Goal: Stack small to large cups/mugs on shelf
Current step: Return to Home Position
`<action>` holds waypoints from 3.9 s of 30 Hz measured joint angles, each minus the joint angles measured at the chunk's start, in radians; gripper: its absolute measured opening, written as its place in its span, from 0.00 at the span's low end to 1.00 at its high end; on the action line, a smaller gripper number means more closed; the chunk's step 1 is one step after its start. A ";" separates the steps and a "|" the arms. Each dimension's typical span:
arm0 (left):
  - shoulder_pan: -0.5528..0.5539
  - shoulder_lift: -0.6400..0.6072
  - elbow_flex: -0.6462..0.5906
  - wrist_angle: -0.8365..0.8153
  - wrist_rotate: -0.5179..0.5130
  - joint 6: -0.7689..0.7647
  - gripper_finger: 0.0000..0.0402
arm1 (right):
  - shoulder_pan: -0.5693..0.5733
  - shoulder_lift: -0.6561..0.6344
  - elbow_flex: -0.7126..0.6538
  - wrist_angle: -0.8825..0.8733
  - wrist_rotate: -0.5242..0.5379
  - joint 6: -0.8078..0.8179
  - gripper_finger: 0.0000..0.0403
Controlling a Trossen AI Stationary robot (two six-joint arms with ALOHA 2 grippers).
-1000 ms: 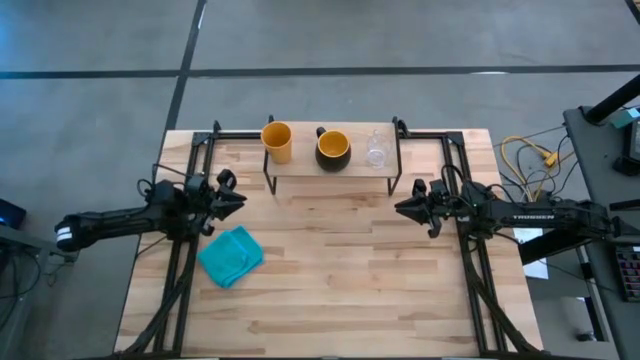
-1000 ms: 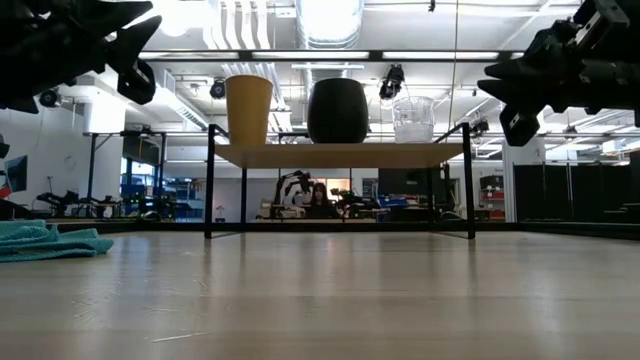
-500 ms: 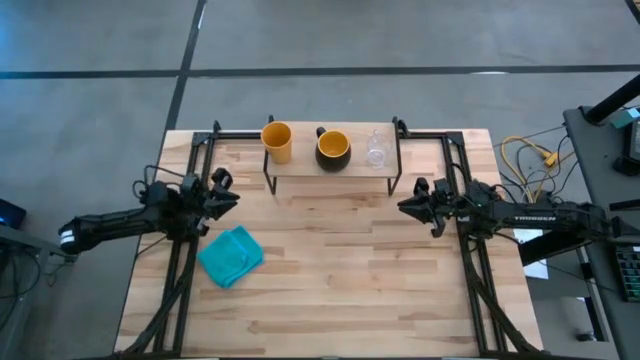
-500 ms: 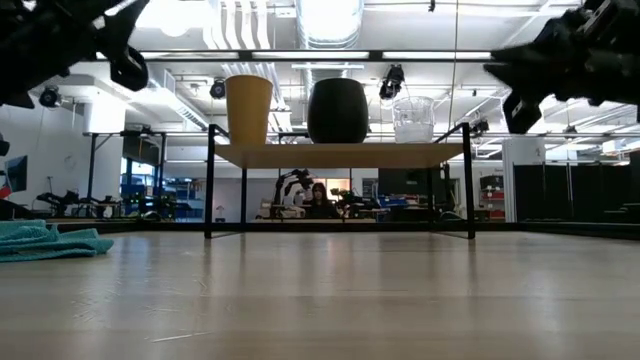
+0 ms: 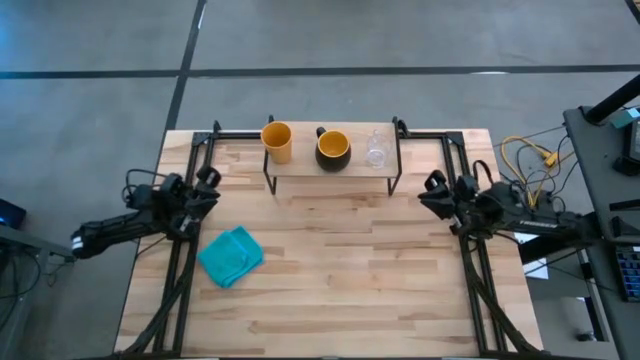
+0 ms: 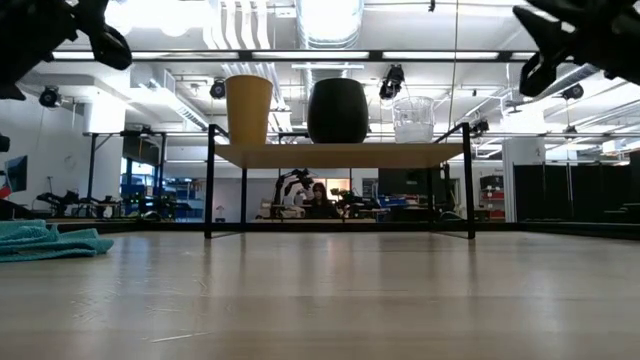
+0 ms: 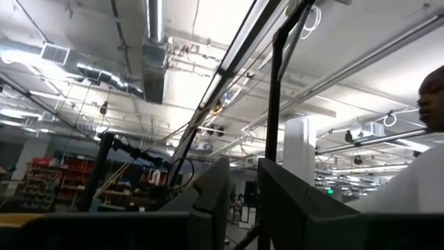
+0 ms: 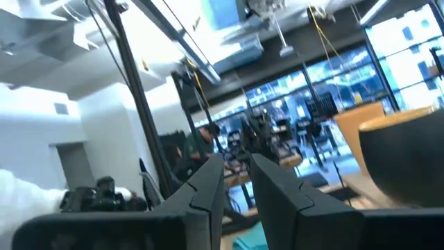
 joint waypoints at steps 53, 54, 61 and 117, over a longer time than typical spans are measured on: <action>0.000 0.062 0.003 0.003 0.001 0.000 0.16 | 0.000 -0.086 0.007 -0.493 -0.024 0.002 0.19; 0.000 0.062 0.003 0.003 0.001 0.000 0.16 | 0.000 -0.086 0.007 -0.493 -0.024 0.002 0.19; 0.000 0.062 0.003 0.003 0.001 0.000 0.16 | 0.000 -0.106 0.007 -0.491 -0.024 0.000 0.17; 0.000 0.062 0.003 0.003 0.000 0.000 0.16 | 0.000 -0.083 0.007 -0.492 -0.024 0.000 0.19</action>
